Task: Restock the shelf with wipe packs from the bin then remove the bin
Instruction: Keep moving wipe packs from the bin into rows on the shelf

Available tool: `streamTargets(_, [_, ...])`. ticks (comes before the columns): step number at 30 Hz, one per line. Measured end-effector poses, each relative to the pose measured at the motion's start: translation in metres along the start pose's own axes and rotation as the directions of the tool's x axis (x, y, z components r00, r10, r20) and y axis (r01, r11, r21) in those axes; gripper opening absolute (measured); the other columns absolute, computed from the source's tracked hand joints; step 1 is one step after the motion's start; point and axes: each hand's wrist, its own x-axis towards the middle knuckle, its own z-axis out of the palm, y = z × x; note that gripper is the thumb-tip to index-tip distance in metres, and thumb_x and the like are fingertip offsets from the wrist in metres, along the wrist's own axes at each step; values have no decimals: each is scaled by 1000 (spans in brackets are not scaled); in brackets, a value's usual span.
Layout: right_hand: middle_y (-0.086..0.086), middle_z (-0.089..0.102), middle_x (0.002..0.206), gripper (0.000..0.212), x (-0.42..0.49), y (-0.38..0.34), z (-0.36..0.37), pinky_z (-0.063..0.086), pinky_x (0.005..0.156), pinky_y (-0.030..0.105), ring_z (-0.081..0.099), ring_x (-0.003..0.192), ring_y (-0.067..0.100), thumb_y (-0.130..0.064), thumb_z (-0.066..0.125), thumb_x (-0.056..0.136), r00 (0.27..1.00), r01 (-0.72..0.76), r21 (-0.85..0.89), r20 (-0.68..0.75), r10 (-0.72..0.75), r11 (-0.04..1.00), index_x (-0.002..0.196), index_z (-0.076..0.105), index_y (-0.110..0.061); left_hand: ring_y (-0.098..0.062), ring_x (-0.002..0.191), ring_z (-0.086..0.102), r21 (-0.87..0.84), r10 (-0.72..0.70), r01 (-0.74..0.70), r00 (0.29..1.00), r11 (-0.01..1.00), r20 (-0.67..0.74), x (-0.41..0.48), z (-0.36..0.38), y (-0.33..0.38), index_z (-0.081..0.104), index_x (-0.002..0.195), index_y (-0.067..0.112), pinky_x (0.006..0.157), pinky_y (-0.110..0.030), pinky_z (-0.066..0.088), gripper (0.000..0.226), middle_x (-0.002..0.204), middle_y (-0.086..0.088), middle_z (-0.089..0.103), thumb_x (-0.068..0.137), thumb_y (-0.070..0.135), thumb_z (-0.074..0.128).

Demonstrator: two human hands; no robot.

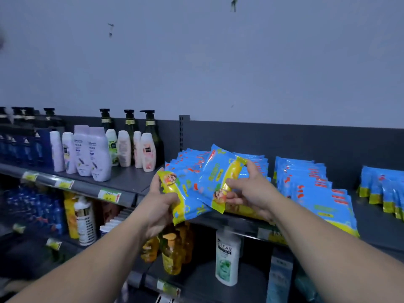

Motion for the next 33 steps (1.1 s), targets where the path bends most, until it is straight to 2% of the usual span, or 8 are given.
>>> streamTargets(4, [14,64,100,28,26,3,23,58,55,31,68,59,23,-8,55,95,994,27,56,-108,-21,998,112,40,-25,-37,88,68,43,15,-13,998,999,-55,29,-15,11,33,137,44,72,-54,54,77,114,-13,66,85,-12,44])
streamTargets(6, [12,67,95,19,38,7,34,60,61,34,67,58,21,-10,57,93,987,34,46,-157,-26,998,100,44,-21,-32,80,67,39,26,-24,998,999,-52,44,-22,15,37,131,41,64,-45,55,66,109,-11,67,86,-6,43])
streamTargets(10, [8,69,81,22,61,17,54,59,63,33,66,62,20,-7,65,85,975,18,98,-224,5,995,100,51,-15,-29,80,66,35,19,-18,999,999,-27,76,-39,25,46,116,34,76,-52,50,45,94,-6,69,89,-1,41])
streamTargets(15, [15,71,92,25,83,22,74,60,66,32,68,74,24,-3,69,80,950,-2,74,-311,25,997,97,52,-11,-19,62,64,96,6,-11,999,995,52,109,-68,34,46,105,31,51,-32,50,25,71,7,70,94,9,48])
streamTargets(20, [15,71,90,29,94,31,99,60,66,34,67,69,24,3,66,81,923,17,23,-384,-7,1000,99,55,-17,-25,77,60,147,79,-87,995,985,56,134,-94,28,49,102,24,71,-44,47,21,71,4,67,90,7,55])
streamTargets(25, [15,65,80,19,100,41,112,58,66,36,64,68,26,2,63,82,869,66,77,-495,-20,995,97,55,-7,-16,64,57,253,148,-158,987,955,61,145,-104,19,46,97,18,58,-27,42,16,72,-10,63,91,10,59])
streamTargets(30, [15,65,78,19,97,49,112,56,68,43,62,65,27,-1,68,73,821,16,-83,-568,-60,996,87,56,-7,-16,61,47,565,147,-166,986,808,79,154,-117,20,48,81,13,56,-29,36,24,64,1,51,77,14,72])
streamTargets(33, [15,65,77,23,92,49,114,57,65,42,62,65,24,-3,71,69,814,-53,-188,-577,-67,981,83,53,-8,-15,60,48,718,98,-174,984,674,146,159,-123,31,45,85,15,56,-30,38,36,72,1,55,71,14,78])
